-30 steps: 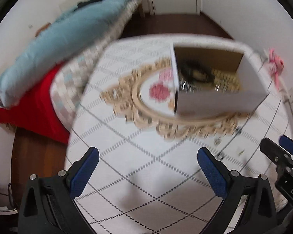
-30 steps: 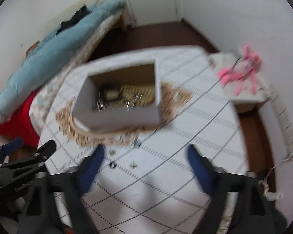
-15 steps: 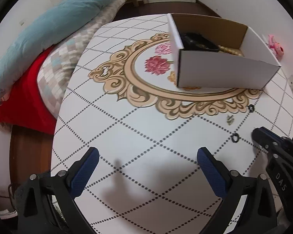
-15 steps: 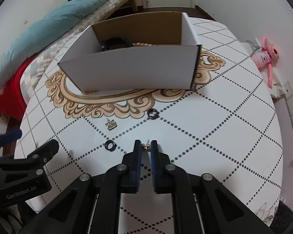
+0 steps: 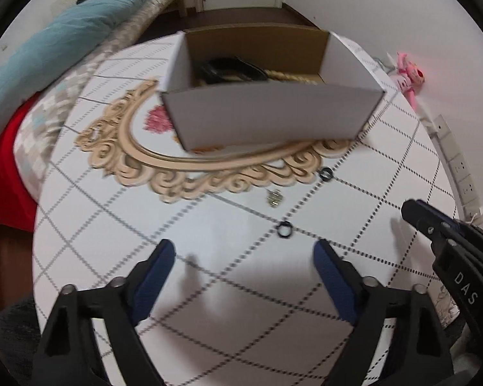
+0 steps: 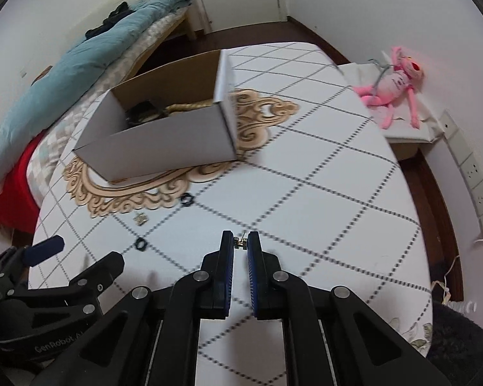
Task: Organize jewelry
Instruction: 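Pick up a silver earring stud with the right tool while the left tool grasps a black ring, then drop the earring stud and black ring into the white box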
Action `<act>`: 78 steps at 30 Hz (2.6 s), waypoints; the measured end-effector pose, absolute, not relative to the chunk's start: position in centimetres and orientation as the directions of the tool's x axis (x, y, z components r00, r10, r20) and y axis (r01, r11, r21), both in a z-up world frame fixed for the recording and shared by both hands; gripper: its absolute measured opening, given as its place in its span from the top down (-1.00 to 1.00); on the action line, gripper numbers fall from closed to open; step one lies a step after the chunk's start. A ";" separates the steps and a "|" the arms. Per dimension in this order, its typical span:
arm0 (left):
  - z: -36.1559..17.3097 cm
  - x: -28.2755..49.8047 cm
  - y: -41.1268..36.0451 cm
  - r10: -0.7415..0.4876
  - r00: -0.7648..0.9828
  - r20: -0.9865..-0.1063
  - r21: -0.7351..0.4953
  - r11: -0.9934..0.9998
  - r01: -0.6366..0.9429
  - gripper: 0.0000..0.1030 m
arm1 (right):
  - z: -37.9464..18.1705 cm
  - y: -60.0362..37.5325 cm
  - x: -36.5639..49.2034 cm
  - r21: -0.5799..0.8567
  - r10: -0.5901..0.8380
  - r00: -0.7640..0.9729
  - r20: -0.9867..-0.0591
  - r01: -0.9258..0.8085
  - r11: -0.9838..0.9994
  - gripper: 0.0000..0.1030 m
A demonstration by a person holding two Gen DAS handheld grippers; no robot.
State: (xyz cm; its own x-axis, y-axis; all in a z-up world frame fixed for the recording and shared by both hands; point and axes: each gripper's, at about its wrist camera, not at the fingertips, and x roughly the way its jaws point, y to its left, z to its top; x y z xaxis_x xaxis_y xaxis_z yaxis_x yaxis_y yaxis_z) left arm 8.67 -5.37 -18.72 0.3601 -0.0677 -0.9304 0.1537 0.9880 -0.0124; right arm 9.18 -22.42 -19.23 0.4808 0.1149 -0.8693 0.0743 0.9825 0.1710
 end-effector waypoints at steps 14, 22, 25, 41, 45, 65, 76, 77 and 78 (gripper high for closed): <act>-19.8 9.5 -8.1 -0.073 0.337 -0.939 0.005 0.974 0.225 0.58 | -18.8 -24.9 8.4 0.200 0.104 0.520 -0.848 0.132 0.971 0.82; -19.7 9.6 -8.5 -0.074 0.339 -0.938 0.015 0.967 0.253 0.82 | -18.3 -25.5 7.8 0.228 0.116 0.544 -0.831 0.144 0.963 0.82; -19.3 9.2 -8.5 -0.078 0.349 -0.934 0.014 0.967 0.253 0.83 | -18.2 -25.7 7.7 0.234 0.121 0.546 -0.829 0.142 0.962 0.82; -9.1 13.9 -4.8 -0.213 0.442 -0.871 -0.140 0.971 0.192 0.83 | -11.9 -23.2 13.3 0.306 0.244 0.585 -0.774 0.007 0.952 0.82; -8.3 18.0 -4.1 -0.177 0.443 -0.879 -0.110 0.979 0.173 0.83 | -10.5 -21.5 18.7 0.284 0.261 0.557 -0.788 -0.047 0.958 0.82; -9.5 25.2 -1.7 -0.043 0.369 -0.929 -0.019 0.998 0.067 -0.50 | -13.7 -20.5 27.9 0.186 0.188 0.357 -0.915 -0.040 0.982 0.07; -9.9 22.9 -1.1 0.016 0.410 -0.912 0.041 0.998 0.053 -1.00 | -12.9 -20.4 25.8 -0.028 -0.014 0.364 -0.931 -0.035 0.999 -1.00; -9.7 22.7 -1.0 0.020 0.415 -0.910 0.044 0.998 0.050 -1.00 | -12.6 -20.4 25.6 -0.028 -0.014 0.371 -0.929 -0.033 0.999 -1.00; -9.5 22.5 -0.9 0.022 0.419 -0.908 0.047 0.998 0.047 -1.00 | -12.3 -20.5 25.4 -0.026 -0.012 0.378 -0.926 -0.032 0.999 -1.00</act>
